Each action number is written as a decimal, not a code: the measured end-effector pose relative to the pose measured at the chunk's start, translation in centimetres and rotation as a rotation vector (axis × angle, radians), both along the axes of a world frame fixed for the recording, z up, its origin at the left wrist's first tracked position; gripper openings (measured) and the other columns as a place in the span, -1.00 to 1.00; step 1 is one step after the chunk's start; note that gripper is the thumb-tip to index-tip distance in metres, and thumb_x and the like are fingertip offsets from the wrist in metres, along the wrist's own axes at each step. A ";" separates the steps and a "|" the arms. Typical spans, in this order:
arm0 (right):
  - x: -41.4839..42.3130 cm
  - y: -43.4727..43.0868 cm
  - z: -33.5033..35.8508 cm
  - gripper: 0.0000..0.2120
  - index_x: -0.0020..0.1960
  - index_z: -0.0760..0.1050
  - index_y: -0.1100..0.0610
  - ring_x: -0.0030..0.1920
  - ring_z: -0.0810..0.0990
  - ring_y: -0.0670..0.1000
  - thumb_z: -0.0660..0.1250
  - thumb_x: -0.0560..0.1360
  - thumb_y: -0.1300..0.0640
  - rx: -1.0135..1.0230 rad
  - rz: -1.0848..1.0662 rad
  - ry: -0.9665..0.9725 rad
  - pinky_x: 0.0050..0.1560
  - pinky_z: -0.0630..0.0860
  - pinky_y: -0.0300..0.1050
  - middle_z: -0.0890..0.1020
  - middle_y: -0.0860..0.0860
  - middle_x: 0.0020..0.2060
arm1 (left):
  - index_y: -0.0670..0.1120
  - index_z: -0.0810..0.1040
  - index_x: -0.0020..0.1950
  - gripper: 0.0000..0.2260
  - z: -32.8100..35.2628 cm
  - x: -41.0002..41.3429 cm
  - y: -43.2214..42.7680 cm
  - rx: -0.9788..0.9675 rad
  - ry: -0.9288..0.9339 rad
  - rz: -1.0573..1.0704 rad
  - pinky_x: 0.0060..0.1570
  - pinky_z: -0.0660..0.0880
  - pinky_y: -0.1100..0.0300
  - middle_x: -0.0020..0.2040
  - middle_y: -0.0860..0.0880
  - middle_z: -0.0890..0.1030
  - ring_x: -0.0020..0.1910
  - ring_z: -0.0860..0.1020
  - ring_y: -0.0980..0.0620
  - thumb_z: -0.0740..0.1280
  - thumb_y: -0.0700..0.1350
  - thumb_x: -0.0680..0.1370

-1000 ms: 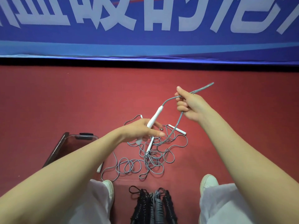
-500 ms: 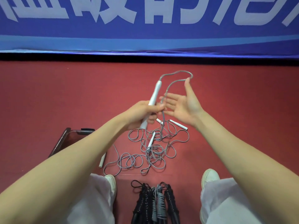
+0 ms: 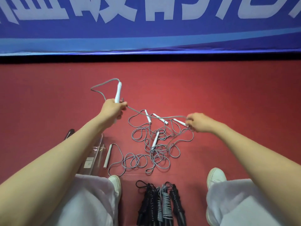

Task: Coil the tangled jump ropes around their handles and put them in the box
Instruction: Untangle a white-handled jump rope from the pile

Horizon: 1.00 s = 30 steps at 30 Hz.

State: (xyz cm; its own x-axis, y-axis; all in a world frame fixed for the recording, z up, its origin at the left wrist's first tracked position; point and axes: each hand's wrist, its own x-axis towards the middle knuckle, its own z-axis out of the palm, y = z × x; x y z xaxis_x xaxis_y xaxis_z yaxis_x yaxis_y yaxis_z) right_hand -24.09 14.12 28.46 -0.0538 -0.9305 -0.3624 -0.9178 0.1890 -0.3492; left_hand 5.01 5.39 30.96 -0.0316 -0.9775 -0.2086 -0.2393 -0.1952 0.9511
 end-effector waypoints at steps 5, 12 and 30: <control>1.4 -1.4 3.0 -0.80 0.03 0.51 0.13 -0.07 0.44 0.10 0.13 0.64 0.09 -0.363 0.076 0.044 0.01 0.42 0.04 0.50 0.09 -0.11 | -0.17 0.53 -0.03 -0.91 -0.6 -1.6 1.4 -0.051 -0.094 -0.153 -0.58 0.25 0.33 -0.35 -0.07 0.42 -0.60 0.30 0.15 0.41 -0.21 0.52; 5.0 -1.0 4.4 -0.79 -0.11 0.41 0.09 -0.17 0.48 0.06 0.12 0.64 0.03 -0.290 0.196 -0.205 -0.09 0.40 -0.02 0.51 -0.04 -0.29 | -0.08 0.57 0.05 -0.91 1.2 -6.0 4.8 -0.177 0.004 -0.526 -0.49 0.28 0.32 -0.35 -0.04 0.38 -0.47 0.33 0.11 0.35 -0.20 0.57; 3.2 0.1 5.4 -0.80 -0.16 0.49 0.14 -0.36 0.53 -0.08 0.24 0.61 0.10 -0.020 0.075 -0.712 -0.23 0.48 -0.18 0.52 -0.01 -0.40 | -0.11 0.38 -0.19 -0.82 2.6 -6.9 3.9 -0.141 0.266 -0.257 -0.55 0.12 0.32 -0.42 0.02 0.27 -0.56 0.22 0.14 0.30 -0.20 0.59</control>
State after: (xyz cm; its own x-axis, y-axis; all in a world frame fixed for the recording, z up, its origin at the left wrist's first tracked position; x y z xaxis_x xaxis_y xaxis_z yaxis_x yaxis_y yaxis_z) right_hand -20.87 14.27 33.85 0.2537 -0.9292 -0.2689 -0.4758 0.1221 -0.8710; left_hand -1.90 9.24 33.51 -0.3141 -0.9491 -0.0243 -0.0052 -0.0238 0.9997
